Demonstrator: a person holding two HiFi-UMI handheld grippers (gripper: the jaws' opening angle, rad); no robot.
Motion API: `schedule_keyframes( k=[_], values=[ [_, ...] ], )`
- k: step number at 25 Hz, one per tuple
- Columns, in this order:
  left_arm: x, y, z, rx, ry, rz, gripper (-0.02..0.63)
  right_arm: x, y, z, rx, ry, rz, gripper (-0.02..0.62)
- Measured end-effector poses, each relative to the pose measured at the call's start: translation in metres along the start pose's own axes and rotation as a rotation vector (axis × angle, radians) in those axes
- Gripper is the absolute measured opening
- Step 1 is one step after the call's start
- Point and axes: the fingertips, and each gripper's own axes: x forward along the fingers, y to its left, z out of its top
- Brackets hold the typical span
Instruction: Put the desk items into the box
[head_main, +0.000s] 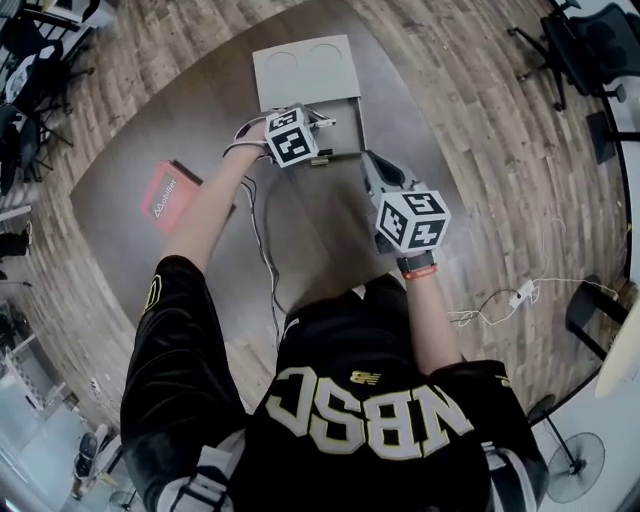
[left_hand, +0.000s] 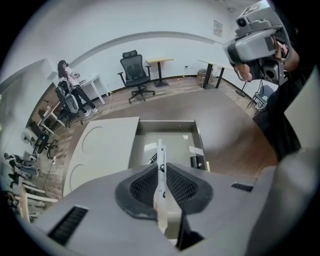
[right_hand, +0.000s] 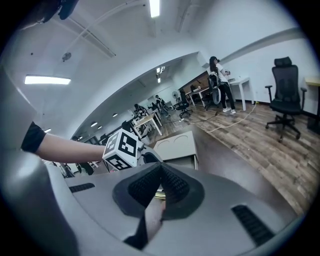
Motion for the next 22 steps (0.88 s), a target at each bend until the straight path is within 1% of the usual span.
schedule_keyframes(
  k=[3, 7, 13, 16, 18, 22],
  values=[
    [0.017, -0.003, 0.001, 0.005, 0.001, -0.015, 0.063, -0.003, -0.008, -0.01, 0.013, 0.018, -0.016, 0.009],
    [0.033, -0.01, -0.006, 0.019, 0.033, -0.032, 0.064, -0.002, -0.012, -0.016, 0.026, 0.027, -0.031, 0.009],
    [0.047, -0.009, -0.012, 0.001, 0.034, -0.018, 0.065, -0.001, -0.018, -0.018, 0.032, 0.018, -0.041, 0.009],
    [0.047, -0.009, -0.013, -0.012, 0.034, -0.018, 0.067, -0.003, -0.018, -0.016, 0.028, 0.016, -0.043, 0.009],
    [0.044, -0.01, -0.012, -0.018, 0.033, -0.015, 0.084, -0.006, -0.018, -0.014, 0.024, 0.012, -0.044, 0.009],
    [0.028, -0.006, -0.006, -0.048, 0.011, 0.018, 0.087, -0.011, -0.019, -0.009, 0.016, -0.004, -0.038, 0.009]
  ],
)
